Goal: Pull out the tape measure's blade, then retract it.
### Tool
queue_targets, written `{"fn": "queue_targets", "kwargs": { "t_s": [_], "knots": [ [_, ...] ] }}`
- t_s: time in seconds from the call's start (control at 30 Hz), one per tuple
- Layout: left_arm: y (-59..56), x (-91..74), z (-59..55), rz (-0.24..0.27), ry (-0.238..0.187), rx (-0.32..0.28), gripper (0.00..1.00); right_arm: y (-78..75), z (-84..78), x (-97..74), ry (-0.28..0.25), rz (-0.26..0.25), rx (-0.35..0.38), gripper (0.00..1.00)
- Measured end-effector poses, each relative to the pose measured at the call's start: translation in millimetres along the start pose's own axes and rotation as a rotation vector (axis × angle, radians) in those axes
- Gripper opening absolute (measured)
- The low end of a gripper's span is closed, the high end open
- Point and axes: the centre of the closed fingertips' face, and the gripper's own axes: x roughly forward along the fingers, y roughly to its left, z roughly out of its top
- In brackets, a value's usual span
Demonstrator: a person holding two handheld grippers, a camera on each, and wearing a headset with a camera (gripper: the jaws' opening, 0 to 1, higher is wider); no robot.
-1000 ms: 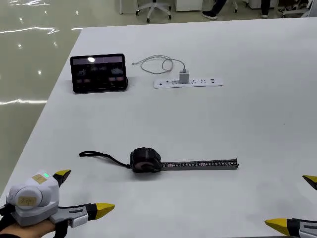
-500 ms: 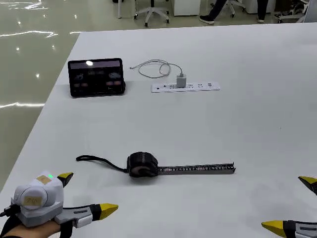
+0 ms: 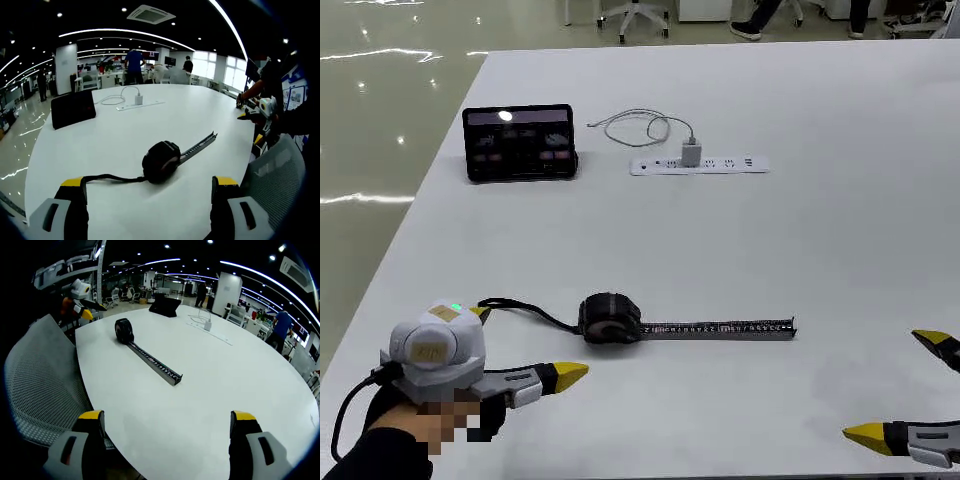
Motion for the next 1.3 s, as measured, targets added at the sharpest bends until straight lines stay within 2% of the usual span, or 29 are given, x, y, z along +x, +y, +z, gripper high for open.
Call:
{"fn": "queue_targets", "kwargs": {
  "t_s": [0.1, 0.2, 0.3, 0.4, 0.53, 0.57, 0.6, 0.63, 0.67, 0.7, 0.77, 0.8, 0.93, 1.03, 1.17, 1.23, 1.3],
  "knots": [
    [-3.0, 7.0, 4.5, 0.023, 0.009, 0.012, 1.00, -2.4, 3.5, 1.7, 0.004, 0.009, -0.012, 1.00],
    [-8.1, 17.1, 9.5, 0.031, -0.003, 0.008, 1.00, -4.6, 6.8, 4.3, 0.005, 0.019, -0.018, 1.00],
    [-13.6, 25.5, 8.3, 0.066, 0.001, 0.033, 1.00, -5.8, 10.0, 6.3, 0.007, 0.028, -0.028, 1.00],
    [-18.3, 31.1, 8.7, 0.070, -0.007, 0.011, 1.00, -4.7, 14.7, 6.4, 0.005, 0.035, -0.044, 1.00],
    [-25.3, 38.6, 8.9, 0.079, -0.012, 0.017, 1.00, -7.1, 17.1, 8.9, 0.009, 0.041, -0.057, 1.00],
    [-27.3, 39.8, 9.3, 0.089, -0.018, 0.025, 1.00, -7.6, 17.9, 10.2, 0.010, 0.043, -0.058, 1.00],
    [-25.0, 39.2, 11.2, 0.122, -0.033, 0.030, 1.00, -7.6, 18.5, 11.1, 0.011, 0.045, -0.060, 1.00],
    [-20.8, 37.3, 17.1, 0.174, -0.078, 0.036, 1.00, -7.0, 19.7, 12.2, 0.011, 0.049, -0.064, 1.00],
    [-22.0, 37.3, 19.1, 0.183, -0.095, 0.026, 1.00, -6.9, 20.2, 13.2, 0.012, 0.051, -0.067, 1.00],
    [-25.6, 37.7, 17.7, 0.174, -0.085, 0.022, 1.00, -7.0, 20.7, 14.2, 0.013, 0.053, -0.069, 1.00],
    [-26.9, 38.9, 21.4, 0.191, -0.101, 0.030, 1.00, -6.0, 21.5, 16.9, 0.018, 0.062, -0.077, 1.00],
    [-28.9, 41.6, 20.6, 0.182, -0.100, 0.025, 1.00, -5.4, 21.8, 18.8, 0.021, 0.067, -0.084, 1.00],
    [-37.6, 49.2, 8.3, 0.146, -0.067, -0.049, 1.00, -5.1, 24.3, 25.1, 0.028, 0.080, -0.100, 1.00],
    [-32.1, 52.5, 10.8, 0.183, -0.081, 0.015, 1.00, -3.4, 22.7, 32.5, 0.047, 0.114, -0.099, 1.00],
    [-25.8, 59.2, 8.2, 0.207, -0.093, -0.028, 1.00, -3.7, 18.4, 45.2, 0.089, 0.157, -0.128, 1.00],
    [-24.1, 61.4, 7.0, 0.216, -0.098, -0.031, 1.00, -3.4, 17.0, 50.6, 0.116, 0.183, -0.144, 0.99],
    [-19.9, 62.7, 6.3, 0.236, -0.101, -0.031, 1.00, -5.7, 19.9, 55.2, 0.117, 0.186, -0.172, 0.97]
  ]
}}
